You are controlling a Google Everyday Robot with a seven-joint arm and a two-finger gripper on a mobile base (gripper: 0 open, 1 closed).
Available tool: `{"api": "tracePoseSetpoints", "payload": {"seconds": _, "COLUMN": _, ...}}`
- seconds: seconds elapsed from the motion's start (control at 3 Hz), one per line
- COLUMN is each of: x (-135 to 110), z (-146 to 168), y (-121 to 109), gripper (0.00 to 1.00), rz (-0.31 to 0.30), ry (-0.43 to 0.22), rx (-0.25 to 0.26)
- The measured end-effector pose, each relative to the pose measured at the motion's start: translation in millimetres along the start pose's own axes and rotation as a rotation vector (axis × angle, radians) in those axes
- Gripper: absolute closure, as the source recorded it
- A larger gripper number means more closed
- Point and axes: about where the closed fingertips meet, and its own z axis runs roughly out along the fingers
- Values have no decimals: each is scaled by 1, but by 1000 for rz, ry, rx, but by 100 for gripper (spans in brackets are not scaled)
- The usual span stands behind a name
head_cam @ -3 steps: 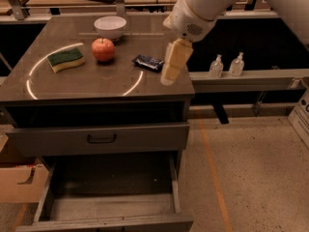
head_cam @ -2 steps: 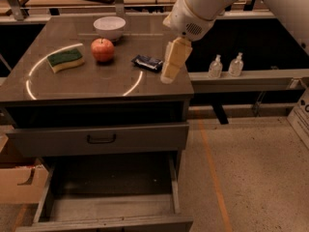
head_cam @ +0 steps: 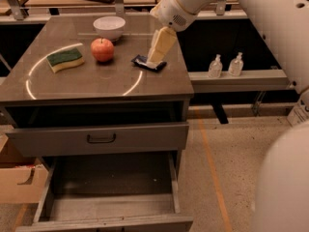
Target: Place sponge into middle drawer
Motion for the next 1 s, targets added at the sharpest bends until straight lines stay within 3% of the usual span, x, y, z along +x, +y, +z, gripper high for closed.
{"api": "tracePoseSetpoints", "payload": {"seconds": 0.67, "x": -40, "z": 52, "y": -32, "gripper": 0, "rz": -26, "ry": -135, "rx": -117}}
{"api": "tracePoseSetpoints", "payload": {"seconds": 1.0, "x": -71, "z": 76, "y": -38, "gripper": 0, "rz": -44, "ry": -197, "rx": -127}}
